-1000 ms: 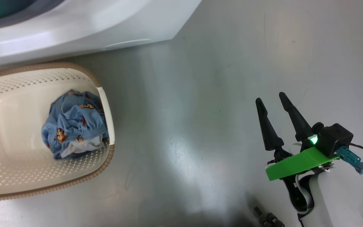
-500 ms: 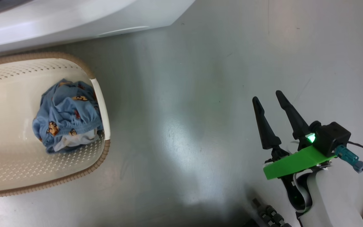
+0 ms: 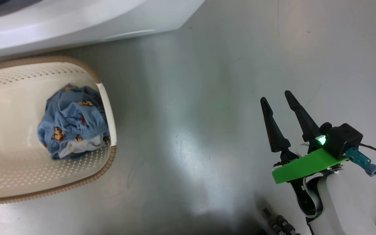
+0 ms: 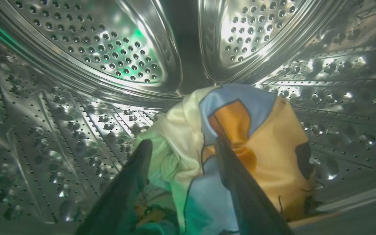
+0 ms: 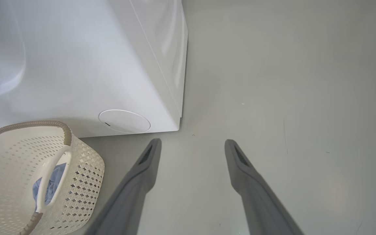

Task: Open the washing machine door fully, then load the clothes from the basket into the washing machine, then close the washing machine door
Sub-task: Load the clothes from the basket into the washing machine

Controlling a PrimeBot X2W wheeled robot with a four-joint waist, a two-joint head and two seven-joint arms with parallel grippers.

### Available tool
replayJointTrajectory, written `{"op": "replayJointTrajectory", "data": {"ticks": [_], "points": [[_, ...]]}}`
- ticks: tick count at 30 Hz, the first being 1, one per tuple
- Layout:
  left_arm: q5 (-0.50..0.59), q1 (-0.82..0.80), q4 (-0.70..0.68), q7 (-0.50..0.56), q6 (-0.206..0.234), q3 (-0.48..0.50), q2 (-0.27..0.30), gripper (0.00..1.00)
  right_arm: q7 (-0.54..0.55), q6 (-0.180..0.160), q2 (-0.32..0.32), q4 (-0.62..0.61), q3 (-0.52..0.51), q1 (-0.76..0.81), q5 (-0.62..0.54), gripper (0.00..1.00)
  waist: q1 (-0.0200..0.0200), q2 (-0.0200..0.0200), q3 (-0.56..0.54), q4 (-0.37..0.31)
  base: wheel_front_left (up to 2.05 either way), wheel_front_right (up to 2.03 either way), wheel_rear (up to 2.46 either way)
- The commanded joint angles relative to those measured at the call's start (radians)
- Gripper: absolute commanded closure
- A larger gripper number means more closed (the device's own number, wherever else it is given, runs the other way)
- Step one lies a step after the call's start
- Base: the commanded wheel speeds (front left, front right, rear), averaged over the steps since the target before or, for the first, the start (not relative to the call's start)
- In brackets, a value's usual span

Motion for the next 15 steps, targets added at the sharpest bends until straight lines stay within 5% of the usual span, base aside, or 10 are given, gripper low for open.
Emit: {"op": "replayJointTrajectory", "data": {"ticks": [1, 15], "points": [[-0.009, 0.002, -0.011, -0.013, 0.007, 0.002, 0.043, 0.0, -0.005, 0.002, -0.002, -0.013, 0.025, 0.018, 0.005, 0.0, 0.0, 0.0, -0.015, 0.006, 0.0, 0.0, 0.0], [-0.046, 0.111, 0.001, -0.067, 0.009, 0.006, 0.005, 0.0, -0.005, 0.002, -0.021, -0.004, 0.017, 0.025, 0.004, 0.0, 0.0, 0.0, -0.114, 0.047, 0.0, 0.0, 0.0]]}}
